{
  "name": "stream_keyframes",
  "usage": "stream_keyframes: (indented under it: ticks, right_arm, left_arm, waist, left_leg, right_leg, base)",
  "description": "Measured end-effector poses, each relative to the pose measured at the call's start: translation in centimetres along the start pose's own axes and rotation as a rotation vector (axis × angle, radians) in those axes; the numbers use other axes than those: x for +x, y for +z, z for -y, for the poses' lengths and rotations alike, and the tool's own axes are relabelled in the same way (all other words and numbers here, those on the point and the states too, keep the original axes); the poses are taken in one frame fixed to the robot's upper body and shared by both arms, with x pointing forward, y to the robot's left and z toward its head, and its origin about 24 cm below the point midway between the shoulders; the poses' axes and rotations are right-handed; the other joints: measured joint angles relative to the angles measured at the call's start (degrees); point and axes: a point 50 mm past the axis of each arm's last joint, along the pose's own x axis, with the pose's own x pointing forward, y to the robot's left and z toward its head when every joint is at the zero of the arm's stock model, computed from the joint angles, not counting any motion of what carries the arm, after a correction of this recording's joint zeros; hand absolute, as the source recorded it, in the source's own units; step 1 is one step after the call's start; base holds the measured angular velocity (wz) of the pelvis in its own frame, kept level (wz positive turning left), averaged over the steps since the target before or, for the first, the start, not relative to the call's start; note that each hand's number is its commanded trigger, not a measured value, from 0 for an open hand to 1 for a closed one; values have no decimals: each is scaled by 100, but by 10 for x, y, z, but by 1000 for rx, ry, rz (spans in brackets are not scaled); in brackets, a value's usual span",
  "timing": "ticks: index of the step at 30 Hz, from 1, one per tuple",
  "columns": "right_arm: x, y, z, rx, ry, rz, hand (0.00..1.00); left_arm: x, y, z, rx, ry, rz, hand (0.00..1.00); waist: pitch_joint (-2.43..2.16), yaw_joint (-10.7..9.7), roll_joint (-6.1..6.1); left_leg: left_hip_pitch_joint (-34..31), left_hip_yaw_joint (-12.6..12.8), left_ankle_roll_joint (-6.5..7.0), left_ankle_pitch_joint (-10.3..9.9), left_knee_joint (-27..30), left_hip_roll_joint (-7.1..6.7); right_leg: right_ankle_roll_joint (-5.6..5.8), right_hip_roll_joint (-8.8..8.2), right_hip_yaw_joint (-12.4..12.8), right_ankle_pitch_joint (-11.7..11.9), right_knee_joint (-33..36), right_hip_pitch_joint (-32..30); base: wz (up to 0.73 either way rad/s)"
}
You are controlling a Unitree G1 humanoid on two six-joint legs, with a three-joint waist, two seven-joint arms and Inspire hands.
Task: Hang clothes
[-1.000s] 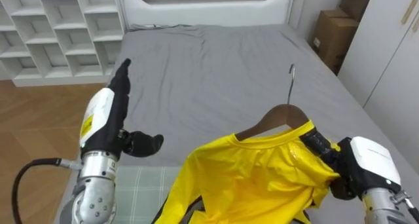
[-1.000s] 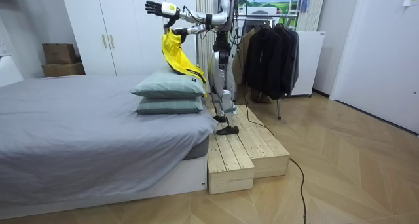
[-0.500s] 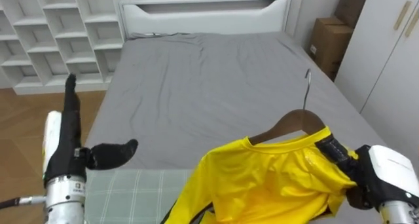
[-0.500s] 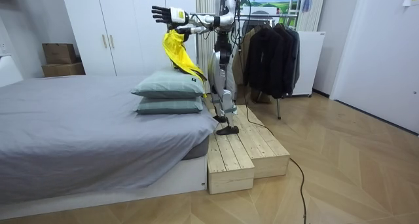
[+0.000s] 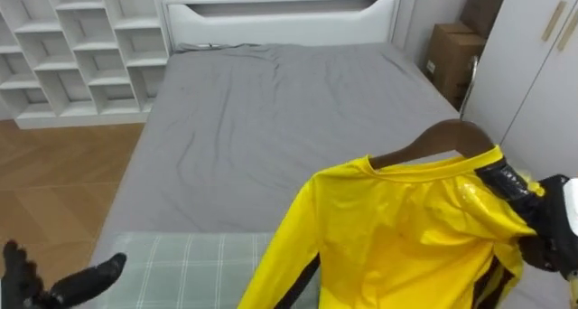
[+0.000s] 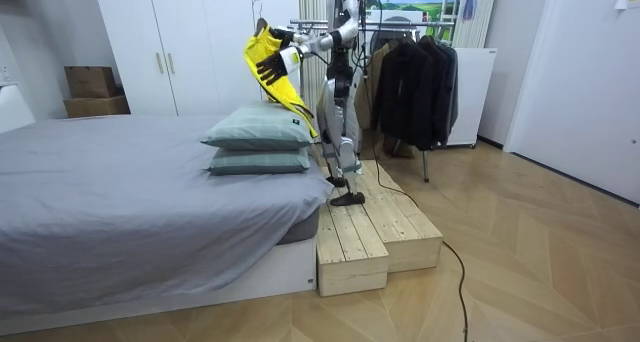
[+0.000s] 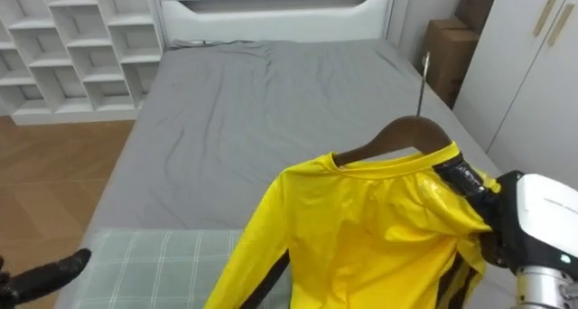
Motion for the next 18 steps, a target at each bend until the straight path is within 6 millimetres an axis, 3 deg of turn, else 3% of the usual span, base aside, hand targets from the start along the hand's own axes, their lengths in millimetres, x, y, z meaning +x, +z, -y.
stream_keyframes:
  ticks: [8,13,18]
  right_arm:
    - [-4,-5,13,-13,-64,-2,100]
    - [-8,-4,33,-17,-135,13,100]
    - [-12,-5,32,-22,-101,14,100]
  left_arm:
    - [-9,-71,-46,-30,194,-318,0]
    - [-36,-115,-93,36,317,-503,0]
    - [-63,-147,-121,61,380,-671,0]
  waist:
    - [-5,-18,-54]
    - [-14,-30,-57]
    - [-27,-15,-127]
  left_leg:
    - [-29,1,9,-54,2,7]
    - [-60,89,31,-115,1,6]
    - [-15,110,33,-115,2,-6]
  right_leg:
    - [21,1,-13,-45,15,-30]
    - [42,5,48,-96,55,-106]
    - [65,-17,20,-116,26,-49]
  base:
    - [0]
    - [-7]
    - [-1]
